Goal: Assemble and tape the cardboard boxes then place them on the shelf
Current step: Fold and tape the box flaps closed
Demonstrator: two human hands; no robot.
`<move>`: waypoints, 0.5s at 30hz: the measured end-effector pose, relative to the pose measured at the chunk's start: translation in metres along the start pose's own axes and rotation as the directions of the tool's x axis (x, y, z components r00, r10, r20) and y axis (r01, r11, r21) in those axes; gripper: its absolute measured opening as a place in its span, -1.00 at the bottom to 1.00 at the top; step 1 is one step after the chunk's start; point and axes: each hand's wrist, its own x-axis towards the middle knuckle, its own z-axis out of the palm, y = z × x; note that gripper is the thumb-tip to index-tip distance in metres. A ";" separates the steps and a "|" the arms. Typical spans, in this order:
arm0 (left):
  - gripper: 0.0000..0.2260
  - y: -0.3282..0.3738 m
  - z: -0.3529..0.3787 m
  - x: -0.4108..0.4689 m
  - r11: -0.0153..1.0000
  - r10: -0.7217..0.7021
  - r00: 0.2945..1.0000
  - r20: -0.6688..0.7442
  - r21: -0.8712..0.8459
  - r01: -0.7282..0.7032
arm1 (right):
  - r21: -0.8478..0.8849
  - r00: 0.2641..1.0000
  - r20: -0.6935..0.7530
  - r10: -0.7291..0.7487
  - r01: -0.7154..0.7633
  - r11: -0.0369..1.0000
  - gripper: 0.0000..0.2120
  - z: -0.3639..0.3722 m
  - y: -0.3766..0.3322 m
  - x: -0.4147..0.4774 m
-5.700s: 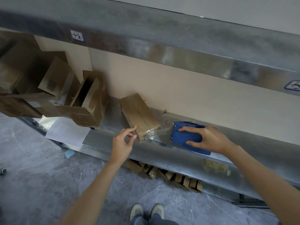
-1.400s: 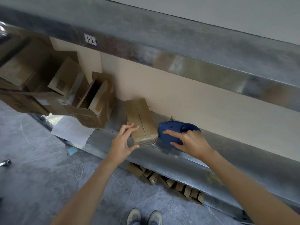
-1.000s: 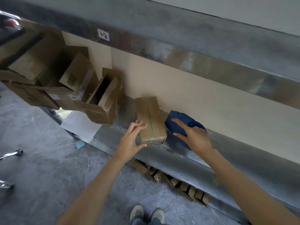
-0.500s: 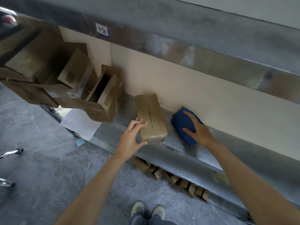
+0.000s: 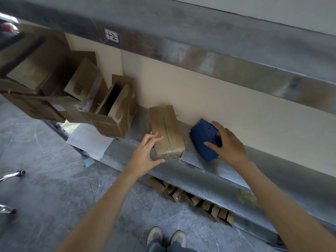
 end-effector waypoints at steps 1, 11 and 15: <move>-0.28 -0.001 -0.001 0.000 1.000 0.002 1.000 0.007 0.000 -0.002 | -0.032 0.999 -0.017 -0.039 0.039 0.999 -0.30 -0.002 -0.004 -0.001; -0.32 -0.004 -0.014 0.003 0.999 0.035 0.995 0.091 0.032 -0.038 | -0.005 0.887 0.162 -0.432 0.439 0.899 -0.31 0.024 -0.065 -0.002; -0.30 -0.003 -0.017 0.003 0.999 0.038 0.994 0.103 0.016 -0.040 | 0.034 0.895 0.145 -0.422 0.422 0.906 -0.31 0.036 -0.066 -0.002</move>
